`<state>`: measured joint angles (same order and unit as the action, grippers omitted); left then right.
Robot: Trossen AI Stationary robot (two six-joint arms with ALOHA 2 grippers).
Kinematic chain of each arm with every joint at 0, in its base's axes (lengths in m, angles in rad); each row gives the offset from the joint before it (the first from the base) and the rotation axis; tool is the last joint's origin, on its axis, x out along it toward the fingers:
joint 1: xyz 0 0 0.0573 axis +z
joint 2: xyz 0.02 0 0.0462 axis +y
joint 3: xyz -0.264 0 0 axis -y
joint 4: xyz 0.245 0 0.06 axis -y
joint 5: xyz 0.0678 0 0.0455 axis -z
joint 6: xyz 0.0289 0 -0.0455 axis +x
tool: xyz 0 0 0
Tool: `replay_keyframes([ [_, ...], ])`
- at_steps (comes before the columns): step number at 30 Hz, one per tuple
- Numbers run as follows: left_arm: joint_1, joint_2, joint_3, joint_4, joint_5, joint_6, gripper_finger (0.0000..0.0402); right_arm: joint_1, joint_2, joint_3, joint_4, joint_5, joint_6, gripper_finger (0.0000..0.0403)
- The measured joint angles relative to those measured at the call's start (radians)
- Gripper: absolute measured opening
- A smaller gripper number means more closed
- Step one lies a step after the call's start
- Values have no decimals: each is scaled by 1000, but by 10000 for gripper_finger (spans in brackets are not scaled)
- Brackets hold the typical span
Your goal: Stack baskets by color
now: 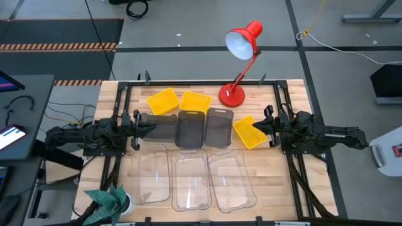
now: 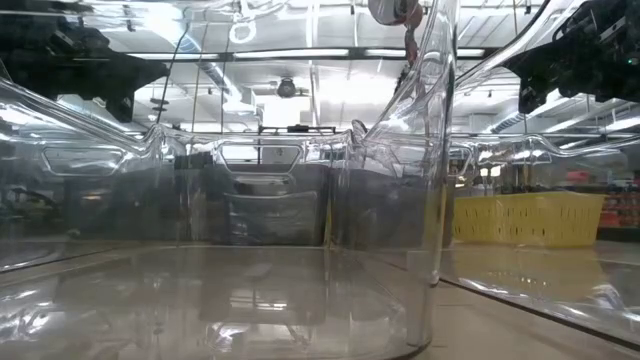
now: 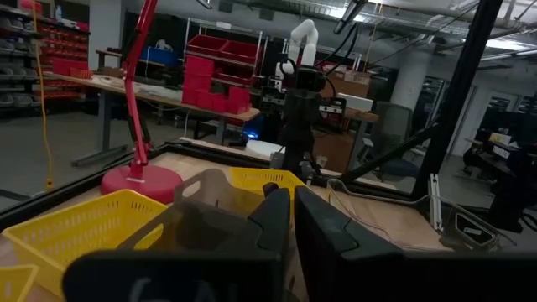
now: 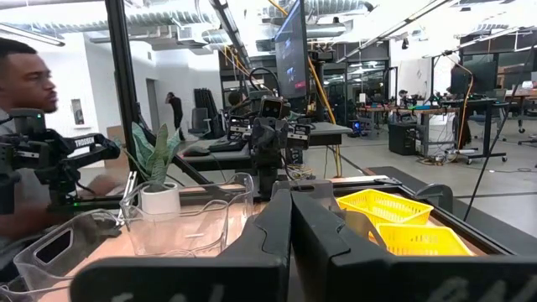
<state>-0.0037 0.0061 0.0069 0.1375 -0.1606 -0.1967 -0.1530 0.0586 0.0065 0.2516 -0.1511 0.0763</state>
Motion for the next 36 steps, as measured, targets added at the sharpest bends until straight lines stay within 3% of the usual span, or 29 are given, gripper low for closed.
replay_keyframes([
  [36,0,0,0,0,0,0,26,0,0,0,1,0,0,16],
])
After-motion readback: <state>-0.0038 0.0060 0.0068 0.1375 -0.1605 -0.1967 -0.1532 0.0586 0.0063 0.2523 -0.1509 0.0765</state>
